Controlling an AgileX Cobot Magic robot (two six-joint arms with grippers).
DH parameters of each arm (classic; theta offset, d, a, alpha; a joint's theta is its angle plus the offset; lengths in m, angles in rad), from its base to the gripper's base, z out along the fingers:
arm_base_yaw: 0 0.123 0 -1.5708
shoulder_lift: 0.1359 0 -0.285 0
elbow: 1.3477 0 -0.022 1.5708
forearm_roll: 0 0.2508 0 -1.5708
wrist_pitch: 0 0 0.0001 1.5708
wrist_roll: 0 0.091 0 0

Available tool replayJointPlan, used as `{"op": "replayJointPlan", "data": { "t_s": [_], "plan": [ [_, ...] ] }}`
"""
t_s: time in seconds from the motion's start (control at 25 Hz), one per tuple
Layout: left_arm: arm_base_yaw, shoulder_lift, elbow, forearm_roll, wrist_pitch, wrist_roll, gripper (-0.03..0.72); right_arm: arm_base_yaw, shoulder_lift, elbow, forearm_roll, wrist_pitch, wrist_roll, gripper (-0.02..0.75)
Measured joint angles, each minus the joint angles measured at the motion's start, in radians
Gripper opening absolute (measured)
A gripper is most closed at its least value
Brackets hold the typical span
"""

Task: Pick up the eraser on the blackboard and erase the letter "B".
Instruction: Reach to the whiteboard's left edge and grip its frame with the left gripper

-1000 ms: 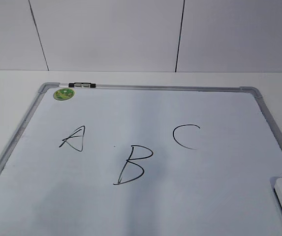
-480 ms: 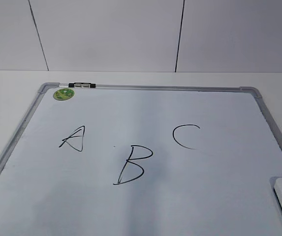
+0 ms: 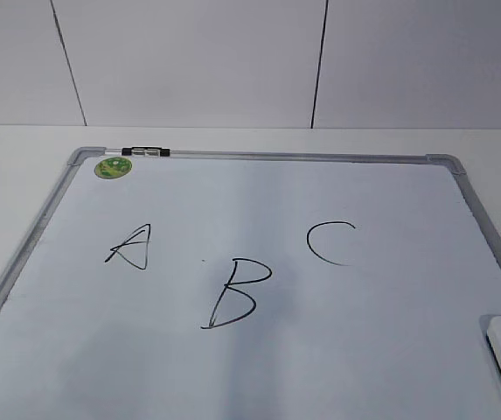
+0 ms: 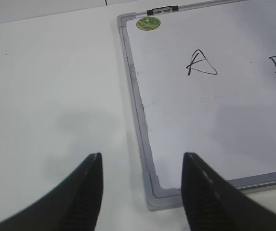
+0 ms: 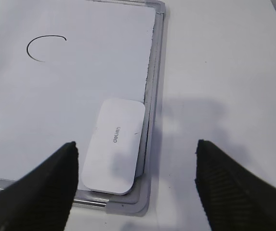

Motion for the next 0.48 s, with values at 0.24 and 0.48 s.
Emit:
{"op": "replayJointPlan", "data": {
  "t_s": [0.24, 0.48],
  "plan": [
    [0.000, 0.000, -0.010, 0.007, 0.000, 0.000, 0.392, 0.000, 0.000, 0.000, 0.000, 0.000, -0.044, 0.593],
    [0.000, 0.014, -0.064, 0.007, 0.000, 0.000, 0.392, 0.000, 0.000, -0.034, 0.040, 0.002, -0.077, 0.594]
  ]
}}
